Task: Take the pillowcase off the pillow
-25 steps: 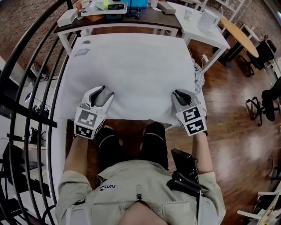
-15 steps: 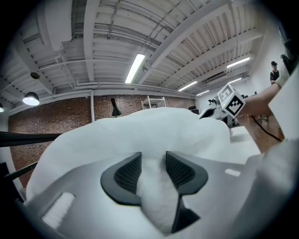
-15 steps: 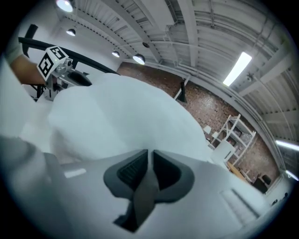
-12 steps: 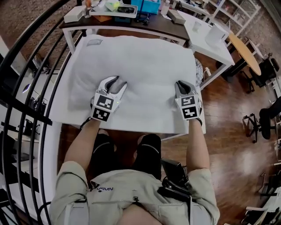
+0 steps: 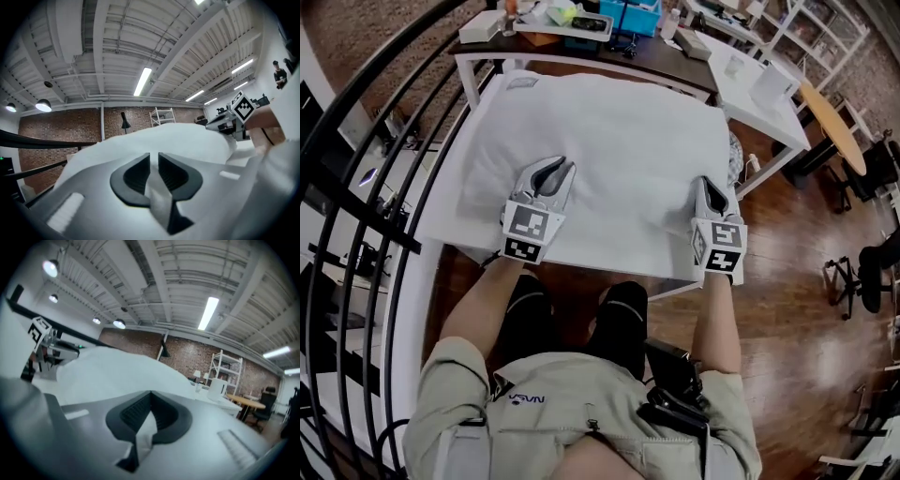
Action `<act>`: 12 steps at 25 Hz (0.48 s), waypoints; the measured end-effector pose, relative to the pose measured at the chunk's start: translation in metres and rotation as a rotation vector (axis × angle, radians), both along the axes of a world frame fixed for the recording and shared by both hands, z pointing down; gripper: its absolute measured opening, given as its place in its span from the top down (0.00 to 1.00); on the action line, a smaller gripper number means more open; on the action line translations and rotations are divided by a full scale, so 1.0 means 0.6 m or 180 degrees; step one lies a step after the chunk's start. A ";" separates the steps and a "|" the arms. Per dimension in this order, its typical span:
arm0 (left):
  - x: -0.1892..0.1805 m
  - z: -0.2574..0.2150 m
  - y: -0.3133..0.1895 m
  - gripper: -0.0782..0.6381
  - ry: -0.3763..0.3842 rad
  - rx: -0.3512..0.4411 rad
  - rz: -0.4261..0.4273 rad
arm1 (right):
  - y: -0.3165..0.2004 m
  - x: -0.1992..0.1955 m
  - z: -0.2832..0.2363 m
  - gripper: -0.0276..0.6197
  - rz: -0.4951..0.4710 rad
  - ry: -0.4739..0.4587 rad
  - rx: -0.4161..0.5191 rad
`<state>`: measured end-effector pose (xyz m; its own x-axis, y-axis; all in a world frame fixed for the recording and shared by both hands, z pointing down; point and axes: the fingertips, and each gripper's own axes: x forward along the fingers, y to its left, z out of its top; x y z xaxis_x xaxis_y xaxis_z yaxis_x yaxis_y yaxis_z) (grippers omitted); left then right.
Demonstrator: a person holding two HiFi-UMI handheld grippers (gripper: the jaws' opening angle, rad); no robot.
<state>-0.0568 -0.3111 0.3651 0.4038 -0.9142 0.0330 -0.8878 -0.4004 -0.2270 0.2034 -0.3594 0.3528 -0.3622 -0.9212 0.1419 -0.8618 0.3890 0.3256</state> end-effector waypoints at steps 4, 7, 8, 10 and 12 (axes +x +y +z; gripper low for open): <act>-0.018 -0.071 0.096 0.88 0.0320 0.0309 -0.0106 | 0.101 -0.027 -0.056 0.95 -0.0075 -0.0635 0.0215; -0.030 -0.091 0.174 0.88 0.0444 0.0413 -0.0233 | 0.175 -0.050 -0.070 0.95 -0.0172 -0.0839 0.0353; -0.035 -0.092 0.197 0.88 0.0492 0.0423 -0.0298 | 0.197 -0.053 -0.069 0.95 -0.0190 -0.0881 0.0371; -0.045 -0.086 0.238 0.88 0.0529 0.0422 -0.0428 | 0.237 -0.057 -0.064 0.95 -0.0186 -0.0900 0.0384; -0.058 -0.070 0.270 0.88 0.0510 0.0396 -0.0544 | 0.273 -0.062 -0.058 0.95 -0.0154 -0.0868 0.0396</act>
